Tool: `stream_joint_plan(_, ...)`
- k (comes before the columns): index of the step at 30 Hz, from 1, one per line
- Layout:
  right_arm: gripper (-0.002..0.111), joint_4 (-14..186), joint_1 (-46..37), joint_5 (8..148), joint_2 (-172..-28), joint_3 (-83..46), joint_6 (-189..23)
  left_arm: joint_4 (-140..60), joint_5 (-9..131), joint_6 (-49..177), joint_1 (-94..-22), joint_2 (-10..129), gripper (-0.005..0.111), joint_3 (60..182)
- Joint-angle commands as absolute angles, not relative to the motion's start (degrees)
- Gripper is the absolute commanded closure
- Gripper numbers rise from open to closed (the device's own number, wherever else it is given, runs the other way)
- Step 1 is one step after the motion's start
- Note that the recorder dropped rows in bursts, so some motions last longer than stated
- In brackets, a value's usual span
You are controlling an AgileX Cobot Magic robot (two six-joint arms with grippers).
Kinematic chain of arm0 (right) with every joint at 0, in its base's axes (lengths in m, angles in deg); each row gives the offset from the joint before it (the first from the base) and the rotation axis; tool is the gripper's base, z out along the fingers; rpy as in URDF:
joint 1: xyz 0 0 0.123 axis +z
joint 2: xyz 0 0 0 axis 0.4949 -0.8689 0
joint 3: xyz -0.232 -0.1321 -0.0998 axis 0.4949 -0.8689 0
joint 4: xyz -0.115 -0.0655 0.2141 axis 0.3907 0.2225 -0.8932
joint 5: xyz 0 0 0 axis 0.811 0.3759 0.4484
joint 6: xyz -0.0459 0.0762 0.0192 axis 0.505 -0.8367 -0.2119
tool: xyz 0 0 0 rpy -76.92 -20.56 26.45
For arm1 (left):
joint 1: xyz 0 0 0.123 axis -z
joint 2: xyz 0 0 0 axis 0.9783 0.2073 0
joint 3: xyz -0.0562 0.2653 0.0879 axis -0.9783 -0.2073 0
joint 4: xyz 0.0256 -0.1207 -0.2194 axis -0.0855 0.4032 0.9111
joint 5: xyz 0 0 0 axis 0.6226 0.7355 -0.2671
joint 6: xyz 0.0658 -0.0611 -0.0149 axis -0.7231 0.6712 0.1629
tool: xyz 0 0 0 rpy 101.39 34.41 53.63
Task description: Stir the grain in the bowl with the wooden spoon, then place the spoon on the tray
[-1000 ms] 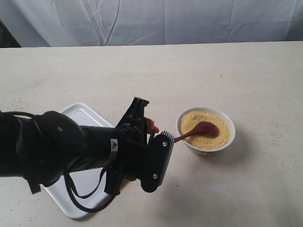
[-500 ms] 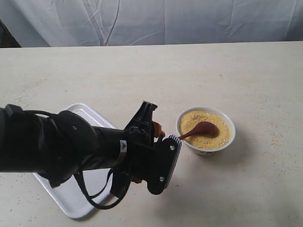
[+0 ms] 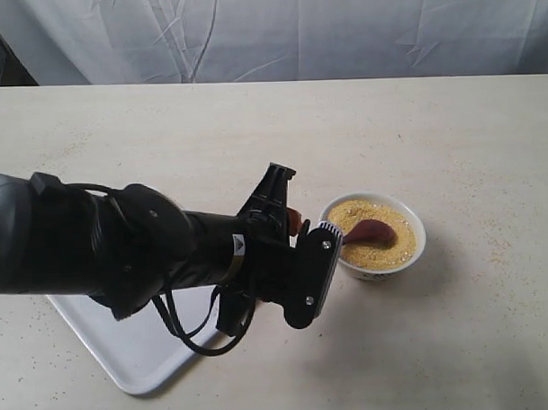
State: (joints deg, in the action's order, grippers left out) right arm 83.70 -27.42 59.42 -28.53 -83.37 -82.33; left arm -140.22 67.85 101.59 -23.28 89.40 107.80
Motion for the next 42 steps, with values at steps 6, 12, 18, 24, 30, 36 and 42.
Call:
stream_joint_plan(6,0.109,83.76,-27.18,59.77,-28.28,-83.45,-82.29,-140.29,68.16,101.74,-23.06,89.52,0.082,108.12)
stream_joint_plan(12,0.109,83.76,-27.18,59.77,-28.28,-83.45,-82.29,-140.29,68.16,101.74,-23.06,89.52,0.092,108.12)
stream_joint_plan(18,0.109,83.76,-27.18,59.87,-28.28,-83.45,-82.29,-134.51,69.29,101.74,-23.06,89.52,0.107,108.12)
stream_joint_plan(24,0.109,83.76,-27.18,59.87,-28.28,-83.45,-82.29,-127.13,71.58,101.74,-23.06,88.48,0.107,110.78)
stream_joint_plan(30,0.109,83.76,-27.18,59.77,-28.28,-83.45,-82.29,-126.1,72.4,101.74,-23.06,84.63,0.107,111.35)
stream_joint_plan(36,0.109,83.76,-27.18,59.77,-28.28,-83.45,-82.29,-123.86,72.52,101.58,-23.06,82.66,0.107,111.23)
stream_joint_plan(42,0.109,83.76,-27.18,59.77,-28.28,-83.45,-82.29,-114.56,72.31,96.51,-23.06,80.13,0.107,106.93)
